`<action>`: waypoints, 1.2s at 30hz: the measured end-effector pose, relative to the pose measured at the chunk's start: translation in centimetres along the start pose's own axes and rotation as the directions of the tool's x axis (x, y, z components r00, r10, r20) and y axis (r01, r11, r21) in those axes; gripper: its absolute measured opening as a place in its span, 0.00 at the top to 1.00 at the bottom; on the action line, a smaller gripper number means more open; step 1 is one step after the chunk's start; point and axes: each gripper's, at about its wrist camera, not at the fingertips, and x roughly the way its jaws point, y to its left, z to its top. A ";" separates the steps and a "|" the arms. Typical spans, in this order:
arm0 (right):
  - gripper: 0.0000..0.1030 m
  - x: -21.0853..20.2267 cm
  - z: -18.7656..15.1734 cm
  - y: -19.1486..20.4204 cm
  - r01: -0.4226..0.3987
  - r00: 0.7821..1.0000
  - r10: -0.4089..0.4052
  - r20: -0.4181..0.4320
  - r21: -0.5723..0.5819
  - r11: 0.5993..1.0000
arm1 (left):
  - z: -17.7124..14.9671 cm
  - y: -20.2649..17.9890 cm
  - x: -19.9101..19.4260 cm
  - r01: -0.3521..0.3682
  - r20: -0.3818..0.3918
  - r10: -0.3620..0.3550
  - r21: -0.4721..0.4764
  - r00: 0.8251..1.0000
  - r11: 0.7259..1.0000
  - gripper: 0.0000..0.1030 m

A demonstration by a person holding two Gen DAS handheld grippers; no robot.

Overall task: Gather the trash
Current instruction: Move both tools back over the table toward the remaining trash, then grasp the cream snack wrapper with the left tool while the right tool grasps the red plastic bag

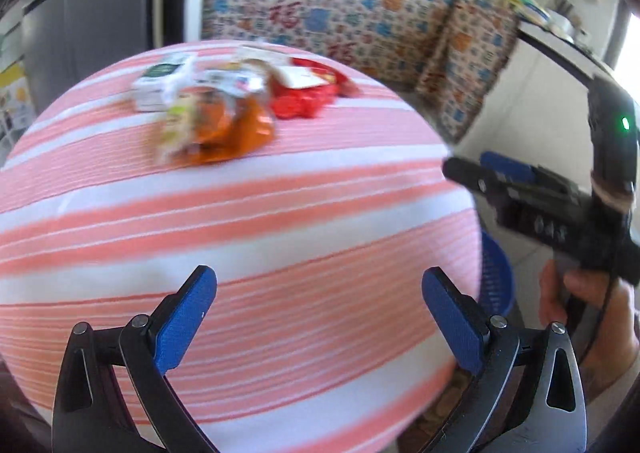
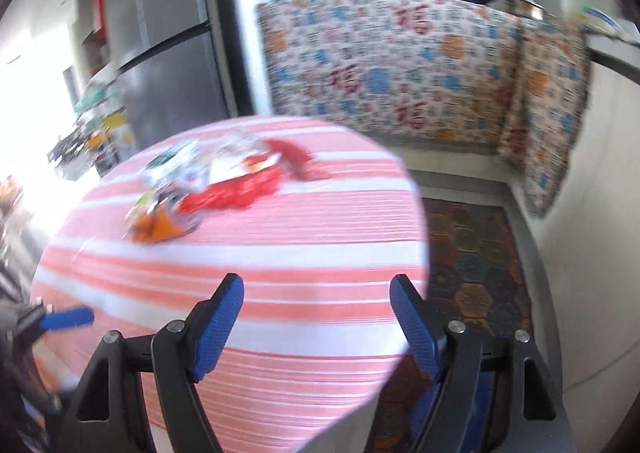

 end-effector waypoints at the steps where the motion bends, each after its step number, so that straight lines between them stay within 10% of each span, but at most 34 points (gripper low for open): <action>1: 0.25 0.4 -0.2 1.1 -0.013 1.000 0.013 -0.009 -0.021 1.000 | 0.1 1.2 -0.2 -0.021 0.005 0.021 -0.018 1.000 1.000 0.01; 13: 0.25 3.1 -1.3 4.8 -0.051 0.996 0.043 -0.079 -0.099 0.994 | 6.5 9.8 1.8 -0.085 0.008 0.088 -0.148 0.996 0.985 0.03; 28: 0.25 3.2 -1.1 3.9 -0.058 0.996 0.052 -0.078 -0.087 0.995 | 11.1 11.5 8.4 -0.054 -0.130 0.033 -0.165 0.991 0.985 0.38; 32: 0.25 3.2 -1.1 4.0 -0.062 0.996 0.055 -0.076 -0.089 0.994 | 11.1 11.3 8.8 -0.038 -0.141 0.015 -0.162 0.990 0.986 0.80; 36: 0.25 3.1 -1.0 3.9 -0.061 0.996 0.055 -0.072 -0.082 0.995 | 10.9 11.1 8.3 -0.045 -0.133 0.027 -0.138 0.991 0.989 0.88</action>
